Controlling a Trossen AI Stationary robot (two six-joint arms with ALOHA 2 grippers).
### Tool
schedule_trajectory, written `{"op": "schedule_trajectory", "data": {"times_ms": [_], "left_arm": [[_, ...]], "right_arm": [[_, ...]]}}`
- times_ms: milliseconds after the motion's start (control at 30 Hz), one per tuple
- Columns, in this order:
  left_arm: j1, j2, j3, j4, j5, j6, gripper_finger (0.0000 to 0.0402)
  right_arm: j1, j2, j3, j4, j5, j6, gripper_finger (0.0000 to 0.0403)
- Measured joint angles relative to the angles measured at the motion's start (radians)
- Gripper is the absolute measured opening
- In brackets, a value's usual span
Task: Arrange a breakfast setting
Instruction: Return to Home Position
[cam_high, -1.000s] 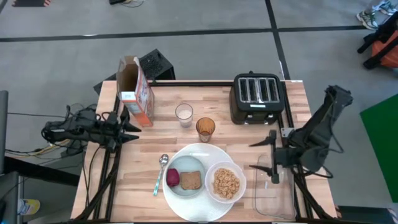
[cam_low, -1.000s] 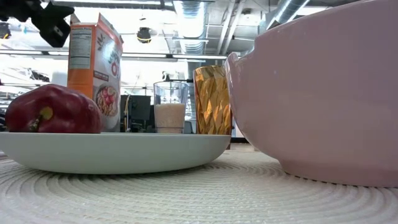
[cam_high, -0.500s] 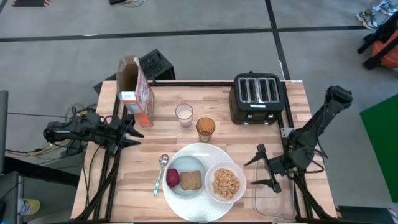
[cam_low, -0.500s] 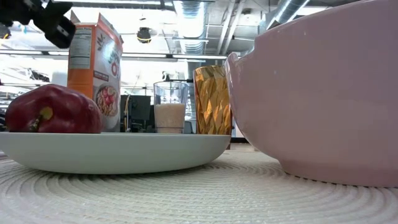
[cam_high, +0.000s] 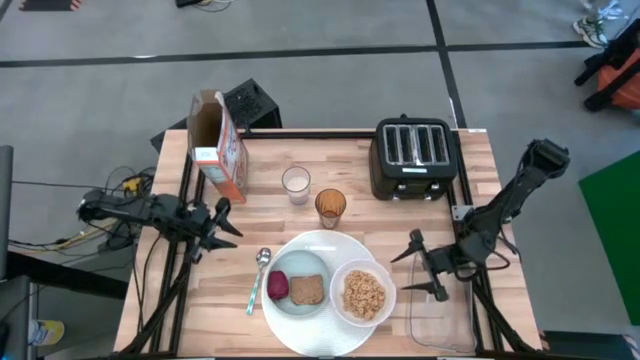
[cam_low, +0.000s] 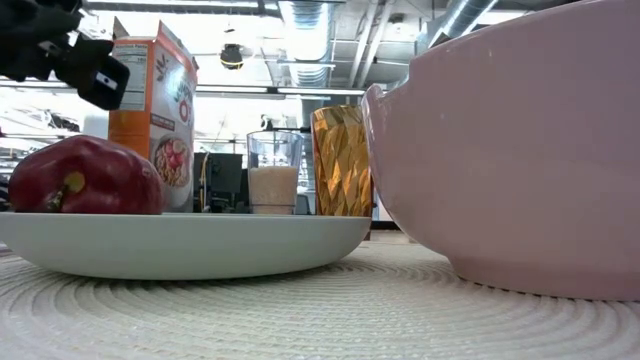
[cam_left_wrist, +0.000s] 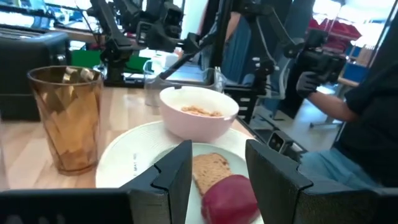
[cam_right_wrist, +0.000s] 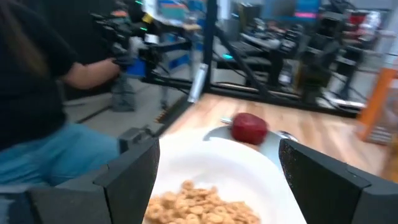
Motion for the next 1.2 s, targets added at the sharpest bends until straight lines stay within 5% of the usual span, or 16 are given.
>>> {"op": "schedule_trajectory", "data": {"times_ms": [300,467,867,1200], "left_arm": [[-0.065,0.0,0.0,-0.024,-0.133,0.05,0.0137],[-0.067,0.0,0.0,-0.109,-0.221,0.049,0.0137],[-0.067,0.0,0.0,-0.171,-0.237,0.123,0.0137],[-0.067,0.0,0.0,-0.208,-0.266,0.11,0.0137]], "right_arm": [[-0.01,0.0,-0.141,0.227,-0.083,-0.02,0.0354],[-0.009,0.0,-0.179,0.225,-0.083,-0.047,0.0354],[-0.009,0.001,-0.21,0.154,-0.083,-0.011,0.0354],[-0.034,0.001,-0.211,0.058,-0.073,0.172,0.0354]]}}
